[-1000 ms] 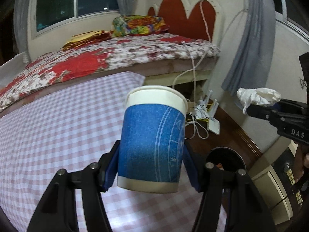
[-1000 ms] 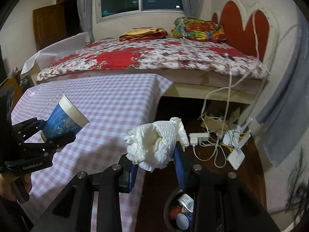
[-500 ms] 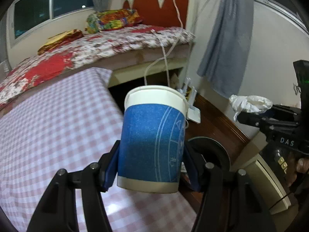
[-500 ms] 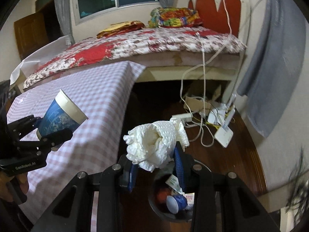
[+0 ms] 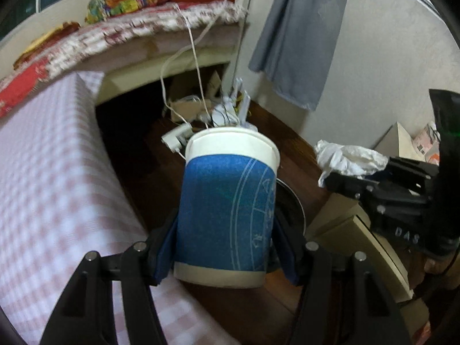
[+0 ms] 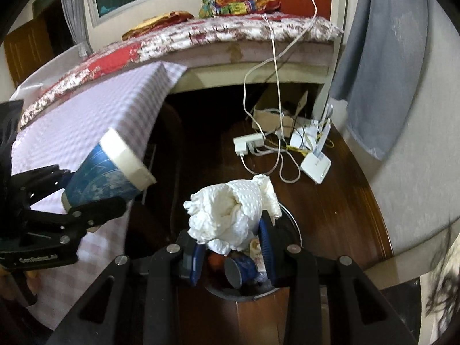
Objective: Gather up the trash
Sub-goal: 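Carry the blue paper cup and white tissue over the black bin, then open both tools to drop the cup and tissue into the bin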
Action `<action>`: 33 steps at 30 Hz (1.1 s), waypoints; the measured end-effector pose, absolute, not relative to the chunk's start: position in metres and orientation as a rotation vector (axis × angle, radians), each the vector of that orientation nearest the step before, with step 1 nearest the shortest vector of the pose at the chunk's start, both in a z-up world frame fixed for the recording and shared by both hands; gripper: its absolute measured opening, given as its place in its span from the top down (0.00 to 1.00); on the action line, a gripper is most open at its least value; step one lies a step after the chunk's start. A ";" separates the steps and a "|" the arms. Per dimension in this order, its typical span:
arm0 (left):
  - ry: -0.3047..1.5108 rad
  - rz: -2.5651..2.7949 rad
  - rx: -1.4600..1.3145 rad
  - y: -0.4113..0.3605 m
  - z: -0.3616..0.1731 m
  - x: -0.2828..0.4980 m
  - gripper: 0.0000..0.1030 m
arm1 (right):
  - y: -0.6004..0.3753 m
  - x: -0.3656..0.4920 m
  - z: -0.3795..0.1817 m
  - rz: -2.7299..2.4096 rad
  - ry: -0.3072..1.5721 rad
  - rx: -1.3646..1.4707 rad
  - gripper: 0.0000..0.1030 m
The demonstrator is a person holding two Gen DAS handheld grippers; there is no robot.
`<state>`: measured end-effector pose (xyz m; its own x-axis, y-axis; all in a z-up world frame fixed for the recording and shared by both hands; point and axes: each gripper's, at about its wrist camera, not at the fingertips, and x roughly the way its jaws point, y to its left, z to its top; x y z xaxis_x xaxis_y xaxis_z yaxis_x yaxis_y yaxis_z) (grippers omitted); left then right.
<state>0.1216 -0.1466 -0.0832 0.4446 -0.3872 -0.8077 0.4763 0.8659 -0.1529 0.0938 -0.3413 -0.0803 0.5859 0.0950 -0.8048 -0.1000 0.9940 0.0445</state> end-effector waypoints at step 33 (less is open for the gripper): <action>1.379 -0.442 0.177 -0.210 -0.216 0.160 0.18 | -0.382 0.116 -0.245 0.115 1.258 -0.115 0.37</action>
<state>0.1599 -0.2104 -0.2156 0.1246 -0.1997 -0.9719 0.4030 0.9053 -0.1343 0.1164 -0.3818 -0.2448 0.3033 0.0240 -0.9526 -0.1498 0.9885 -0.0228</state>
